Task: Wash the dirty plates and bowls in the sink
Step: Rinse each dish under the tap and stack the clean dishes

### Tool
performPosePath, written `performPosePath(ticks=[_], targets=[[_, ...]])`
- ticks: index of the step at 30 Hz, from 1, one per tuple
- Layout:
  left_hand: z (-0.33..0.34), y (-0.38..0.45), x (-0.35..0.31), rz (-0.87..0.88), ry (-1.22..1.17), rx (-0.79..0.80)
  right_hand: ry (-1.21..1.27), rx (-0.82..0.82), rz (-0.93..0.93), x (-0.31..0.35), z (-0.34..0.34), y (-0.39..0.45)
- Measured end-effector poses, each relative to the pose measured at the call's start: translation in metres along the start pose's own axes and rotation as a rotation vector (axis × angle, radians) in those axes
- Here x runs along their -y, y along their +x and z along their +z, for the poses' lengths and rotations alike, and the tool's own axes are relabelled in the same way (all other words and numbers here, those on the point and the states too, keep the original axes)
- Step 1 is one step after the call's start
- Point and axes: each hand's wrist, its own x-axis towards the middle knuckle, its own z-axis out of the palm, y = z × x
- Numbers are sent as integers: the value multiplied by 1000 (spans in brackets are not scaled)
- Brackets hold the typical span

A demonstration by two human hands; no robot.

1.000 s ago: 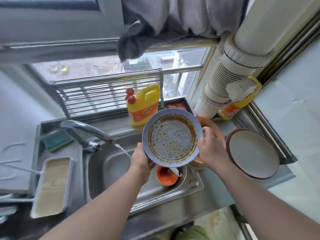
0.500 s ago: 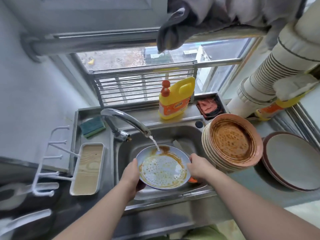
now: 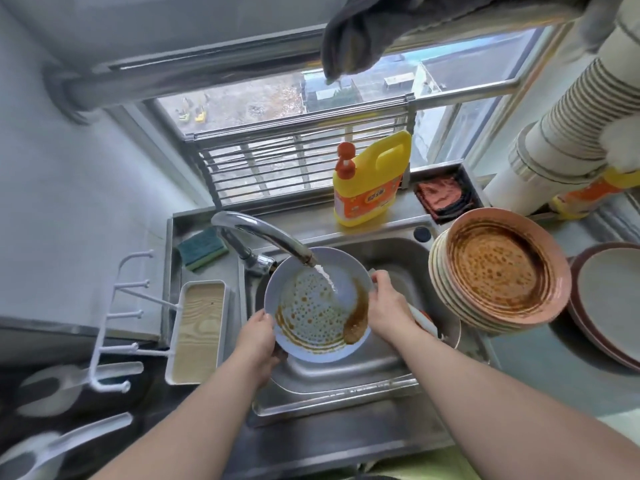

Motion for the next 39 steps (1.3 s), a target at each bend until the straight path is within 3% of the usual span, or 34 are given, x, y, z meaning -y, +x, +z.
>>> performPosePath(ticks=[8,15,19,23,26,30,33,39], targets=[[47,-6,15,-189,-145,96,-249,-194,-245,8,-49,-13],[65,-10,28,-270,-173,153,-434,-74,-16,19,-86,-3],[50,-9,15,-182,-150,143,-445,-6,94,7,-79,1],[31,-10,-10,-23,-21,125,-227,19,144,-8,-46,-2],[18,-10,-21,167,52,144,-57,-6,136,-10,-23,-8],[2,-1,-22,279,79,124,-2,-61,66,2,2,-7],[-6,9,-20,254,62,55,-4,-91,15,11,13,-3],[3,10,-6,107,-41,67,-147,-183,-127,16,-6,-4]])
